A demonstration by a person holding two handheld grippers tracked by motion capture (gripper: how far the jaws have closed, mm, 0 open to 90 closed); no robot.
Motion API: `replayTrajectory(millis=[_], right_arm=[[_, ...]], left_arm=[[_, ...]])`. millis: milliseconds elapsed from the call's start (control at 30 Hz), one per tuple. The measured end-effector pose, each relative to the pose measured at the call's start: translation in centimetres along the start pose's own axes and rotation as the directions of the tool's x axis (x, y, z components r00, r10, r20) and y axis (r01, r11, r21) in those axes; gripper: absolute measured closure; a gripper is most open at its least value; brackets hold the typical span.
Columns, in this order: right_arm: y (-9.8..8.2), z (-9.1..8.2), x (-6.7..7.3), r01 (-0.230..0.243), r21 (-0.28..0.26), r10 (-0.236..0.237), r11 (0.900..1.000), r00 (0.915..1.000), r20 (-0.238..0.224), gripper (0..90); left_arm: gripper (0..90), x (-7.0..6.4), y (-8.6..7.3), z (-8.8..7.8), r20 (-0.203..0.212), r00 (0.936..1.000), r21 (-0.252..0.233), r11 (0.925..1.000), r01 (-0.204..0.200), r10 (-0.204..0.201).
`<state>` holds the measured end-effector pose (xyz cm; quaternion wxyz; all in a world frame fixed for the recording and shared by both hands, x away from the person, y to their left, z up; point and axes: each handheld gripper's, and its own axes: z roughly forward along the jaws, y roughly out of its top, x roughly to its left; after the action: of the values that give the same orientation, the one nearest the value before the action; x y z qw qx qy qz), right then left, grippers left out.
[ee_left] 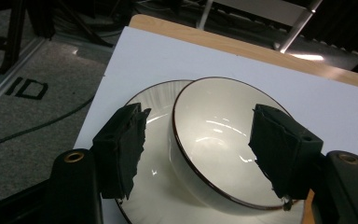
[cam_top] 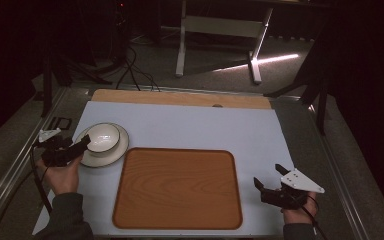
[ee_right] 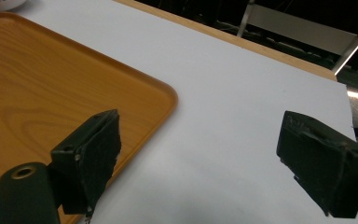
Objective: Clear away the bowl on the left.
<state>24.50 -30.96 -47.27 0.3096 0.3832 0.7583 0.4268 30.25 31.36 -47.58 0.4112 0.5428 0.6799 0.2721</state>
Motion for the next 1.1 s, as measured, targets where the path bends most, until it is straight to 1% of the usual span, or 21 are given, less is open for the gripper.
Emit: replayTrajectory(millis=[100, 233, 300, 367, 500, 567, 733, 867, 1000, 1100], right_arm=[[0.0, 0.0, -0.1, -0.005, -0.001, 0.005, 1.0, 1.0, 0.0, 13.3], [0.0, 0.0, 0.0, 0.001, -0.007, -0.001, 1.0, 1.0, -0.001, 13.3], [0.0, 0.0, 0.0, -0.001, -0.007, 0.0, 1.0, 1.0, -0.002, 13.3], [0.0, 0.0, 0.1, -0.001, -0.007, 0.001, 1.0, 1.0, -0.002, 13.3], [0.0, 0.0, 0.0, -0.001, -0.009, 0.001, 1.0, 1.0, 0.001, 13.3], [0.0, 0.0, 0.0, -0.001, -0.01, 0.002, 1.0, 1.0, 0.002, 13.3], [0.0, -0.1, 0.1, -0.003, -0.011, 0.003, 1.0, 1.0, 0.003, 13.3], [0.0, -0.1, 0.0, -0.005, -0.011, 0.005, 1.0, 1.0, 0.005, 13.3], [0.0, -0.1, 0.0, -0.003, -0.015, 0.003, 1.0, 1.0, 0.004, 13.3], [0.0, -0.2, 0.0, -0.005, -0.017, 0.005, 1.0, 1.0, 0.005, 13.3]], left_arm=[[35.7, 0.1, 0.0, 0.4, -0.006, 0.9999, 0.004, 0.9999, 0.013, -0.013], [36.2, 0.5, 0.2, 0.9, -0.006, 0.9996, 0.003, 0.9996, 0.029, -0.029], [36.2, 0.5, 0.3, 1.2, -0.016, 0.9998, 0.01, 0.9998, 0.015, -0.015], [36.3, 0.3, 0.4, 1.5, -0.017, 0.9999, 0.017, 0.9998, 0.004, -0.004], [36.4, 0.2, 0.3, 2.2, -0.031, 0.9995, 0.034, 0.9994, -0.008, 0.009], [36.8, 0.3, 0.3, 2.5, -0.053, 0.9985, 0.052, 0.9986, -0.012, 0.015], [38.6, 0.7, 0.2, 3.4, -0.067, 0.9978, 0.076, 0.9971, -0.001, 0.006], [41.2, 0.8, 0.1, 4.1, -0.072, 0.9974, 0.11, 0.9939, 0.01, -0.002], [45.8, 0.6, -0.2, 4.8, -0.069, 0.9976, 0.158, 0.9873, 0.011, 0.0], [51.2, 0.6, -0.3, 5.1, -0.05, 0.9987, 0.185, 0.9824, 0.021, -0.012]])
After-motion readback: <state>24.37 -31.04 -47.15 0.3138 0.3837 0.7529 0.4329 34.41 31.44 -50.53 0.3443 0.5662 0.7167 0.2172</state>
